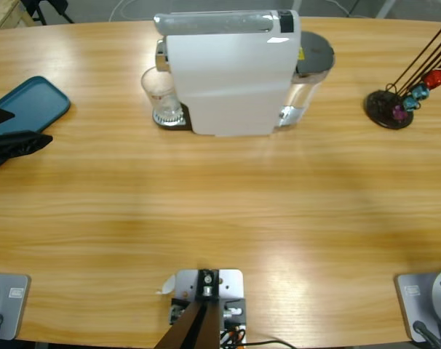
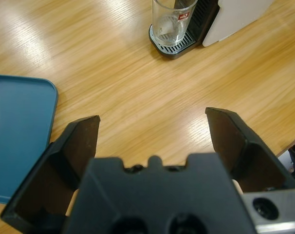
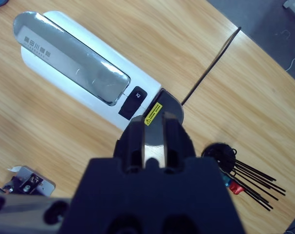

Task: Pour coffee

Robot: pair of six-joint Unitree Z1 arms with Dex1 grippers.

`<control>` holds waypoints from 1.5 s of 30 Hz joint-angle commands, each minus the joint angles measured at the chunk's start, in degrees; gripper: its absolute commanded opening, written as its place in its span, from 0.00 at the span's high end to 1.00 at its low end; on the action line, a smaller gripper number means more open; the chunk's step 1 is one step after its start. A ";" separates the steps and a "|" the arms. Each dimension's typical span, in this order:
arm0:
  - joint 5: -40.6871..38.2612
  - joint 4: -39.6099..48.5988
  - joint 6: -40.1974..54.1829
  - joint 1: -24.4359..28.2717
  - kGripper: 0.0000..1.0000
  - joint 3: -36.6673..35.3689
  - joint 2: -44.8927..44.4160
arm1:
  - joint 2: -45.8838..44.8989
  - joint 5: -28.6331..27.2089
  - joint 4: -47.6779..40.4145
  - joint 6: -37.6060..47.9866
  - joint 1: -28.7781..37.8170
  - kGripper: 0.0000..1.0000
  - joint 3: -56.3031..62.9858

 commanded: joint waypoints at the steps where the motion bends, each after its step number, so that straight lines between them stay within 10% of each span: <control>1: 0.04 -0.45 -0.17 -0.32 0.05 2.19 0.01 | -0.28 4.82 0.58 0.29 2.27 0.00 4.92; 23: 0.13 -0.54 -0.10 -0.32 0.05 2.28 -0.12 | -5.68 4.55 -0.76 0.61 3.16 0.00 11.58; 45: -4.12 -13.79 0.95 -1.57 0.05 10.42 -1.65 | -65.37 14.18 -55.29 -1.03 11.51 0.00 94.11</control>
